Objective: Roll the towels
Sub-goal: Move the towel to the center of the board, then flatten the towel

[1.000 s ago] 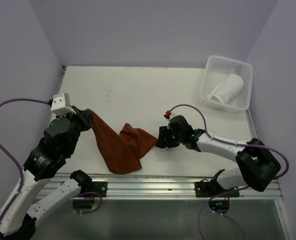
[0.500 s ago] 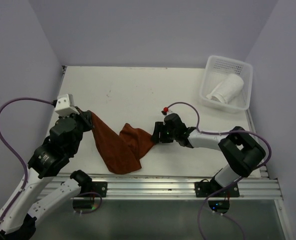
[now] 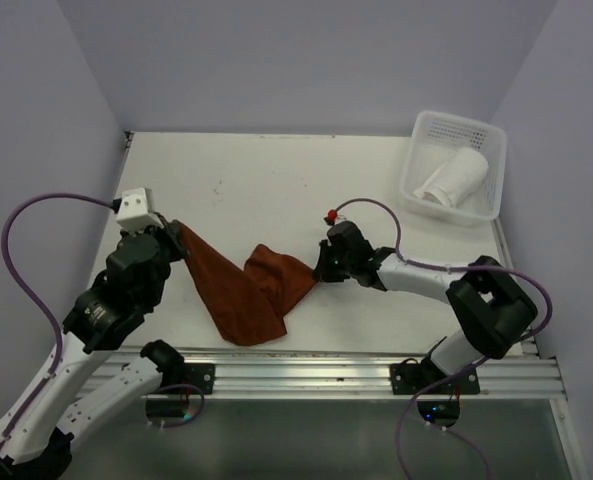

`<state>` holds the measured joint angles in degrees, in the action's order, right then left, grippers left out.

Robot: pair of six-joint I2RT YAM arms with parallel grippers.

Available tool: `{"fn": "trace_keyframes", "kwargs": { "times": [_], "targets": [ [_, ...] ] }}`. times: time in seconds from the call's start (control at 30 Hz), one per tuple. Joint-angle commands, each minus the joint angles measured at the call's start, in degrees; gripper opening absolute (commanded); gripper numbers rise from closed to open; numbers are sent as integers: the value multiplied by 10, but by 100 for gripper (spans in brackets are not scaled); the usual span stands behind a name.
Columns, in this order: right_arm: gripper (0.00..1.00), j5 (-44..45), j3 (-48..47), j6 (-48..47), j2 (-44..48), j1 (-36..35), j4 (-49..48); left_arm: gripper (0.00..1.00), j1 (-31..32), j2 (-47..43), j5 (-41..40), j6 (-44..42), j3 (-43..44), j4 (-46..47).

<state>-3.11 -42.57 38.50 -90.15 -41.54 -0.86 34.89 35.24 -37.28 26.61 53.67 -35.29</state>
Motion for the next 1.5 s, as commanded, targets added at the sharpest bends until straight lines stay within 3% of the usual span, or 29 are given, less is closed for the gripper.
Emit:
{"fn": "trace_keyframes", "kwargs": {
  "times": [0.0, 0.2, 0.37, 0.47, 0.5, 0.57, 0.73, 0.87, 0.97, 1.1, 1.2, 1.3, 1.47],
  "targets": [
    [0, 92, -91, -59, 93, 2, 105, 0, -1, 17, -28, -63, 6, 83],
    [0, 184, -209, -128, 186, 33, 233, 0, -2, 54, -109, -114, 59, 109],
    [0, 192, -258, -109, 217, 104, 310, 0, -32, 90, -145, -47, 56, 74],
    [0, 158, -258, -86, 212, 160, 336, 0, -170, 125, 10, -8, 2, 89],
    [0, 152, -258, -85, 210, 167, 342, 0, -247, 149, 100, -3, -15, 95],
    [0, 147, -253, -87, 203, 175, 352, 0, -321, 177, 163, 7, -51, 111],
    [0, 131, -238, -98, 201, 210, 371, 0, -381, 243, 271, 18, -89, 134],
    [0, 94, -221, -98, 201, 256, 364, 0, -502, 291, 416, 34, -105, 164],
    [0, 89, -206, -119, 209, 268, 358, 0, -526, 294, 462, 47, -103, 188],
    [0, 101, -152, -127, 259, 269, 322, 0, -534, 283, 428, 55, -83, 193],
    [0, 110, -154, -141, 288, 269, 320, 0, -549, 282, 456, 72, -72, 208],
    [0, 107, -144, -156, 337, 270, 288, 0, -573, 267, 513, 93, -89, 257],
    [0, 96, -63, -163, 410, 269, 232, 0, -585, 217, 608, 110, -145, 433]
  ]
}}
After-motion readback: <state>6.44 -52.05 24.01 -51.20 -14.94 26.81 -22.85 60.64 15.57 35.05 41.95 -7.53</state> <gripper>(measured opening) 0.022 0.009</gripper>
